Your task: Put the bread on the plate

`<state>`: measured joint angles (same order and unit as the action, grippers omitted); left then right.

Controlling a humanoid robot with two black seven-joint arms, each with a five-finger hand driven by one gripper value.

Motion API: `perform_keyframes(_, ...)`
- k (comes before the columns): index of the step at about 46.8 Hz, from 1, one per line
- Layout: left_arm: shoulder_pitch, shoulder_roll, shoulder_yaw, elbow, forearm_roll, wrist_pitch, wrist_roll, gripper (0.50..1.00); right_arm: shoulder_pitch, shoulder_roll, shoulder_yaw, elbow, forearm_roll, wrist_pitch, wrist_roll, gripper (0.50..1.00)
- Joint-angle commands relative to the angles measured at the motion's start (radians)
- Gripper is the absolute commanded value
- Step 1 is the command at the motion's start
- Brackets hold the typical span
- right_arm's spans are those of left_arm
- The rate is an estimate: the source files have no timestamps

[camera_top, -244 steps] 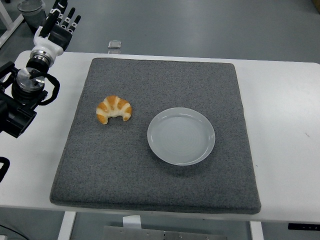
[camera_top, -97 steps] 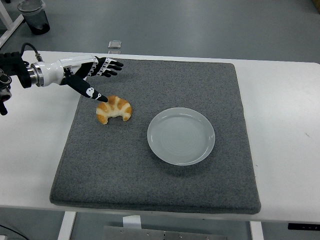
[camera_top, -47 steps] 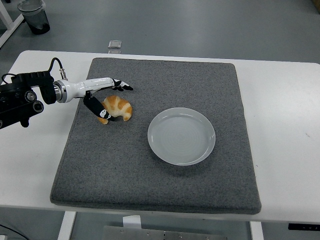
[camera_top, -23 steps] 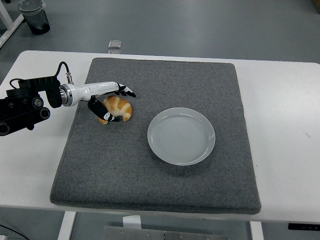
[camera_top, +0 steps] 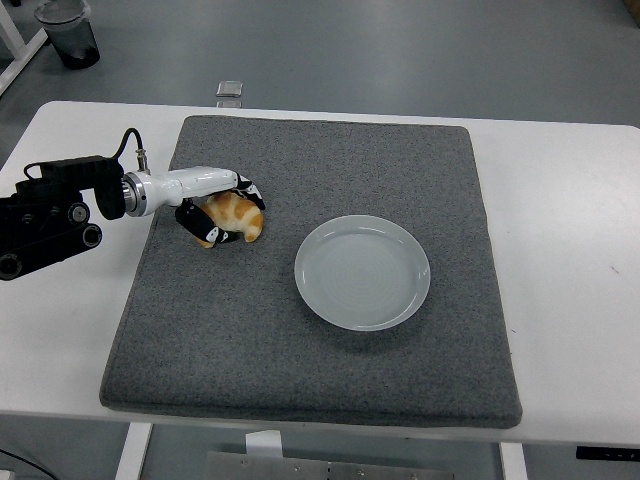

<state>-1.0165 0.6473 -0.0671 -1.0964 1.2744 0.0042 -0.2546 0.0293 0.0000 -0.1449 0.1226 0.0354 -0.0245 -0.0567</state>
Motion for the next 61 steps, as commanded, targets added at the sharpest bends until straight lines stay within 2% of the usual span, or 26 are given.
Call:
perform_keyframes(1,0.002,0.0,0.0,0.0,0.0,0.006,0.0,0.681,0.0,0.0,0.001,0.0,0.0,0.0,0.0,0.93)
perform_keyframes(12,0.003,0.0,0.0,0.0,0.031,0.01,0.0,0.5,0.0,0.0,0.001,0.0,0.0,0.0,0.0,0.93)
perform_keyframes(23,0.004,0.0,0.0,0.0,0.052,0.037,0.0,0.5,0.0,0.0,0.001,0.0,0.0,0.0,0.0,0.932)
perform_keyframes(37,-0.017,0.003,-0.013,-0.017,0.046,0.037,-0.003,0.5,0.0,0.0,0.001,0.0,0.0,0.0,0.0,0.93)
perform_keyframes(49,-0.123,0.06,-0.017,-0.083,0.026,0.017,-0.003,0.5,0.0,0.0,-0.001,0.0,0.0,0.0,0.0,0.93)
perform_keyframes(61,-0.194,0.127,-0.08,-0.135,-0.007,-0.046,-0.003,0.5,0.0,0.0,0.001,0.0,0.0,0.0,0.0,0.93)
